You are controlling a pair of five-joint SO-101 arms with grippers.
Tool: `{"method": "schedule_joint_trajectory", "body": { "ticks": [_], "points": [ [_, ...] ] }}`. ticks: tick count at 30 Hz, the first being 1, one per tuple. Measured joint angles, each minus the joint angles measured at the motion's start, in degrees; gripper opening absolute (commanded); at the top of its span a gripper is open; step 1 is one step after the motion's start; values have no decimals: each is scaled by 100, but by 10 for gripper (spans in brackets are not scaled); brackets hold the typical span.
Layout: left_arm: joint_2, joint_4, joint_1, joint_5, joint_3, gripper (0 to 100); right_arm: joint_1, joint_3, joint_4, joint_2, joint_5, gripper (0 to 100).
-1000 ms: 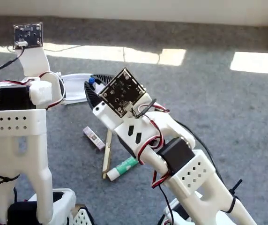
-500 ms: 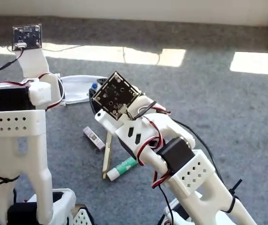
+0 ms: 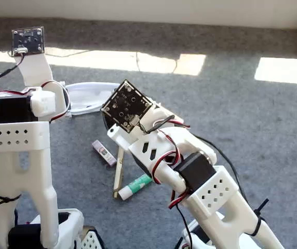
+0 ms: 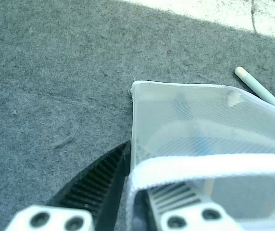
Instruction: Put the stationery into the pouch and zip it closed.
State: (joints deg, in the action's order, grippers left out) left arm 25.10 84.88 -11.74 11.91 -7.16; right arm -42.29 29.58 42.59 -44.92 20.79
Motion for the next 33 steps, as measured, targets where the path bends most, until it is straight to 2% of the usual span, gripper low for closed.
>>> {"method": "schedule_joint_trajectory", "body": {
  "ticks": [8,18,24,33],
  "points": [
    [-9,0,-387,9,0,7,818,0,0,0,-440,131],
    [-18,0,-703,9,-9,7,1415,-9,0,132,-466,131],
    [-18,0,-703,9,-9,7,1758,-501,237,1424,-466,135],
    [-18,0,-703,9,-9,7,2145,-2585,1688,3895,-466,135]
  ]
}}
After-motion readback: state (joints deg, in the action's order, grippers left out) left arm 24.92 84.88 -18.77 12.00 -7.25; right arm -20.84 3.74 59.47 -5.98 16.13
